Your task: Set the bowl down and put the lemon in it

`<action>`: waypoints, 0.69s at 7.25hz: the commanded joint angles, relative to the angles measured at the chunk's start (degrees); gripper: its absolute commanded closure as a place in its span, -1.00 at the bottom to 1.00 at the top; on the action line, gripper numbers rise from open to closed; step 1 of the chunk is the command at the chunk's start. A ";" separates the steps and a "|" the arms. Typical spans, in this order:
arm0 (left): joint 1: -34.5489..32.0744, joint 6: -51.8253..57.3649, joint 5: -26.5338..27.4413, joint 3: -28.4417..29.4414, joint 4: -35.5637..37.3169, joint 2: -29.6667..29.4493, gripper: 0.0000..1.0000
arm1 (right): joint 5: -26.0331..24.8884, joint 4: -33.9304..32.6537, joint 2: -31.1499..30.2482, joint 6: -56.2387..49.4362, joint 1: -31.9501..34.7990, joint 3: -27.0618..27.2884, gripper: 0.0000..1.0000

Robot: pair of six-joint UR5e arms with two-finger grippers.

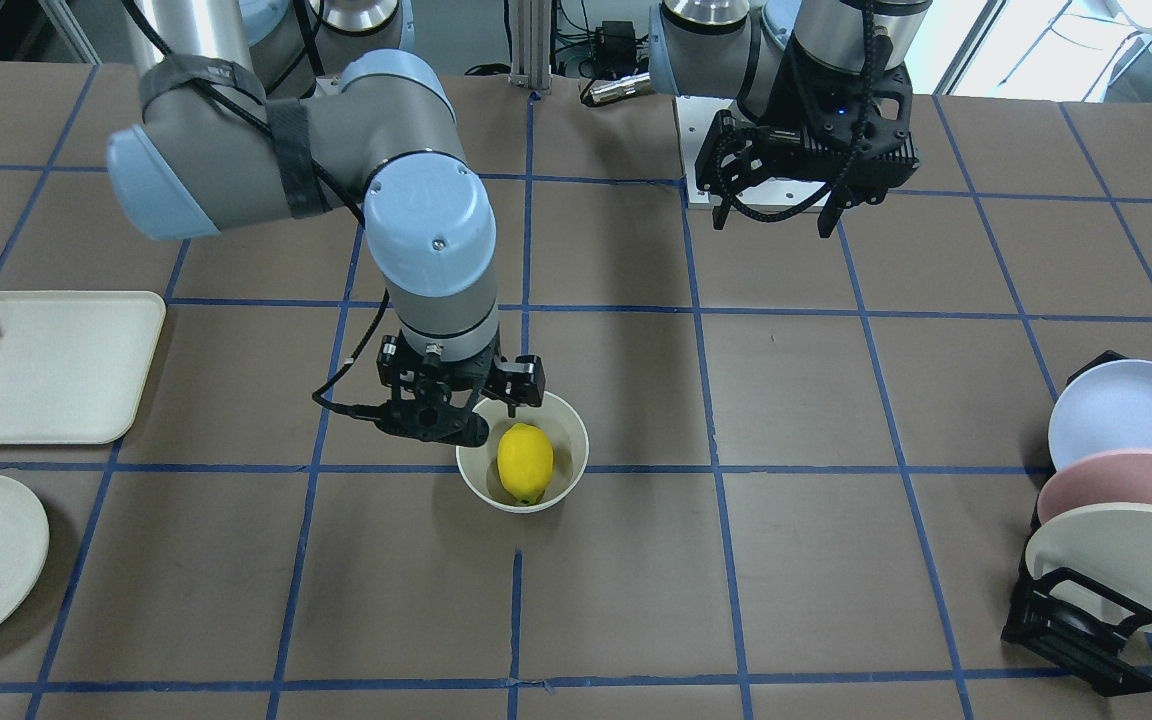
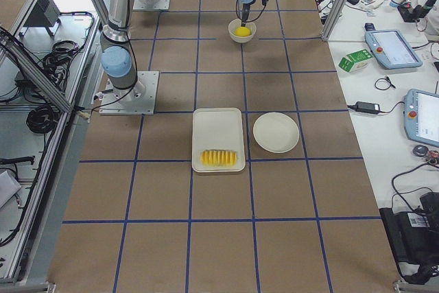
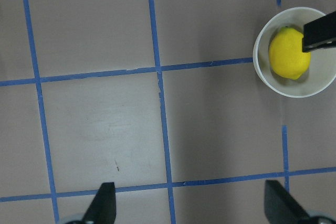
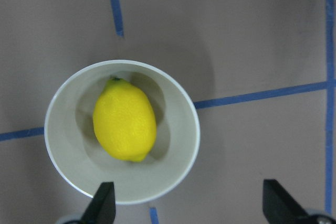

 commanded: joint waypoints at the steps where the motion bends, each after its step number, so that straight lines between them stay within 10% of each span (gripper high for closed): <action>1: 0.00 -3.19 0.01 0.65 -2.58 -0.18 -1.00 | -0.40 10.81 -7.71 -6.08 -6.18 -0.08 -1.00; 5: 0.00 -2.76 -0.16 0.65 -2.23 -0.09 -1.00 | -0.58 23.76 -20.02 -17.07 -13.93 0.53 -1.00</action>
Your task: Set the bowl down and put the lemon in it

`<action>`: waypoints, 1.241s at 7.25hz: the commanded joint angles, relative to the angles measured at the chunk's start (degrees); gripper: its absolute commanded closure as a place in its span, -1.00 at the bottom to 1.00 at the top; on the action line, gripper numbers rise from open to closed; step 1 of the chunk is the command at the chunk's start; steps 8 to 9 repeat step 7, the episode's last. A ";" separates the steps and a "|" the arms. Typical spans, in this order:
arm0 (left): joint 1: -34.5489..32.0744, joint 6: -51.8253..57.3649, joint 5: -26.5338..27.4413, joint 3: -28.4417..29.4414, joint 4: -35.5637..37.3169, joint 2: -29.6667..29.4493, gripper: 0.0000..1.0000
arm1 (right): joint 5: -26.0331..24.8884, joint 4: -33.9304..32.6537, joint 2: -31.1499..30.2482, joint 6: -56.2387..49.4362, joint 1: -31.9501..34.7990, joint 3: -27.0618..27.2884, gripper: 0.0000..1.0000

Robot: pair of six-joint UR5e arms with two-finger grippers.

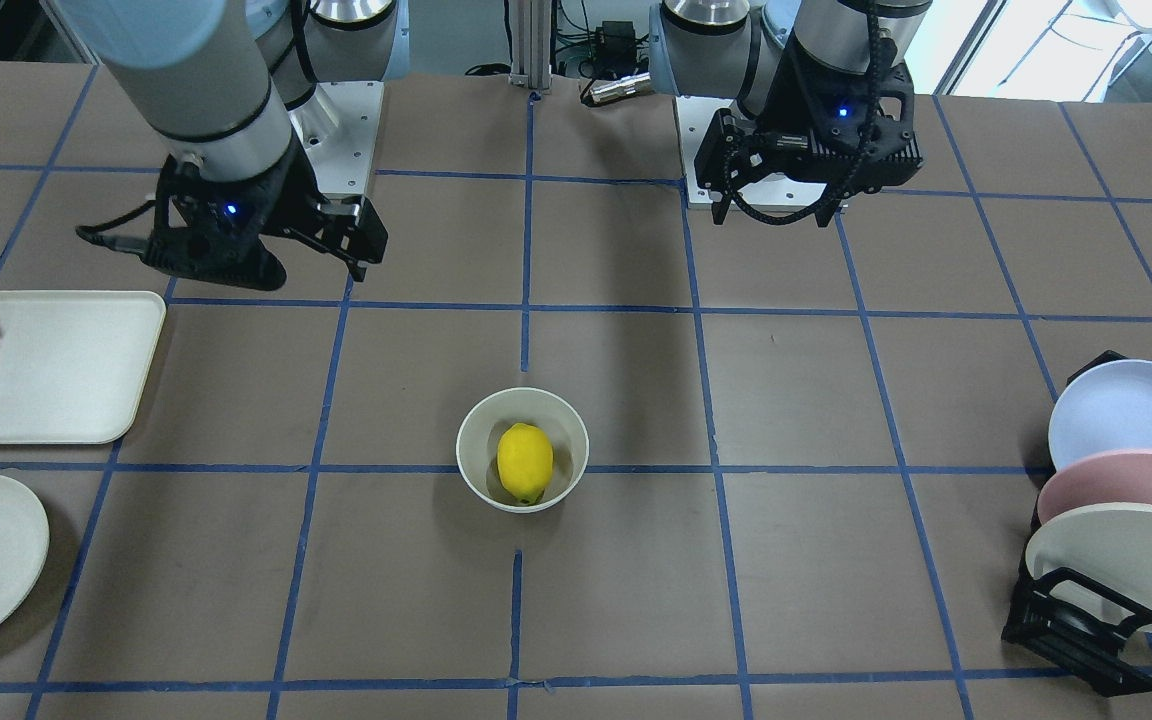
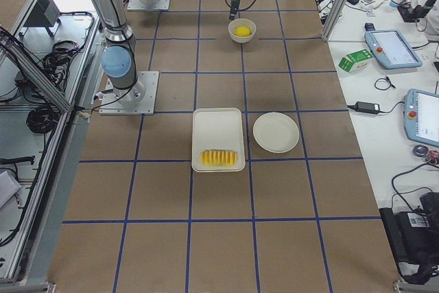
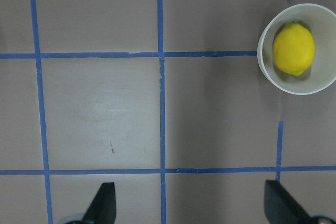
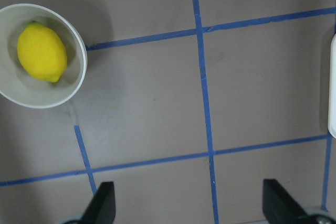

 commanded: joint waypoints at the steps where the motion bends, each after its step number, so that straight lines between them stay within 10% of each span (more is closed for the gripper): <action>1: -0.03 0.10 -0.03 0.02 0.18 0.23 -1.00 | 0.02 2.65 -4.10 -5.44 -4.57 0.55 -1.00; 9: 0.14 0.54 -0.03 0.11 0.45 0.15 -1.00 | 0.19 2.29 -6.04 -6.07 -5.20 3.01 -1.00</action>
